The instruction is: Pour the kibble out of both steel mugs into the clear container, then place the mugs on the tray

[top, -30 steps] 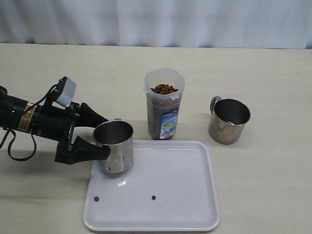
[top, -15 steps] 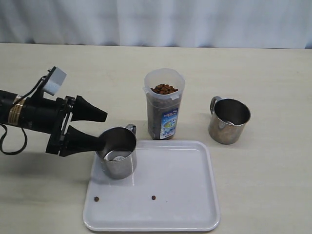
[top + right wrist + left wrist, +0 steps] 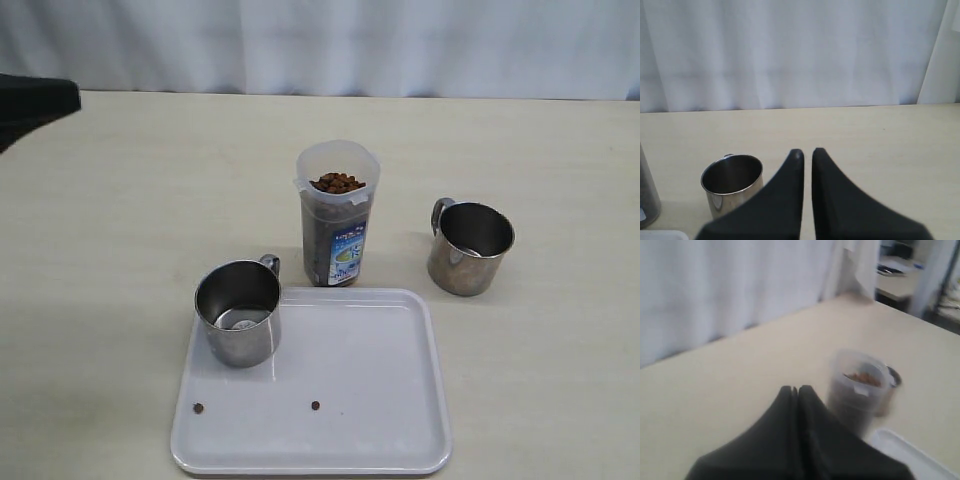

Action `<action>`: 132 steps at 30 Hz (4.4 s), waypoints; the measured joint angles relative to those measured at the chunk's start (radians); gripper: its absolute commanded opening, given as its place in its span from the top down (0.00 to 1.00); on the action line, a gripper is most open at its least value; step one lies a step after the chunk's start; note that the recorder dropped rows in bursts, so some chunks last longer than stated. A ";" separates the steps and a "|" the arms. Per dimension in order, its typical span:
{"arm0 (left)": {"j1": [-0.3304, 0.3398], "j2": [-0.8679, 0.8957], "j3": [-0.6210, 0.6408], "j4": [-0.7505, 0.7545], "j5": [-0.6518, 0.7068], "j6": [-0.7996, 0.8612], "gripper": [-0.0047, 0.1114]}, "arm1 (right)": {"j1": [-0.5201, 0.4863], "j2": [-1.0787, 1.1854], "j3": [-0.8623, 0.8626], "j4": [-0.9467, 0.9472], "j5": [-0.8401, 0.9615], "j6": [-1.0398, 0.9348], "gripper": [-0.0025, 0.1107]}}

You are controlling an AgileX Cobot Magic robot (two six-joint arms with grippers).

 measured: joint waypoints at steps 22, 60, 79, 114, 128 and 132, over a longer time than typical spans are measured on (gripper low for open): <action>0.001 -1.240 0.652 -0.499 0.745 0.269 0.96 | 0.000 0.000 0.000 0.000 0.000 0.000 0.94; -0.190 -1.246 0.655 -1.578 1.206 1.121 0.96 | 0.000 0.000 0.000 0.000 0.000 0.000 0.94; -0.260 -1.373 0.655 -1.465 1.341 1.157 0.96 | 0.000 0.000 0.000 0.000 0.000 0.000 0.94; -0.260 -1.373 0.655 -1.483 1.343 1.157 0.96 | 0.000 0.000 0.000 0.011 -0.193 0.011 0.94; -0.260 -1.373 0.655 -1.483 1.343 1.157 0.96 | 0.120 0.248 0.000 0.009 -0.378 0.051 0.87; -0.260 -1.373 0.655 -1.483 1.343 1.157 0.96 | 0.250 0.541 0.000 -0.054 -0.579 0.019 0.63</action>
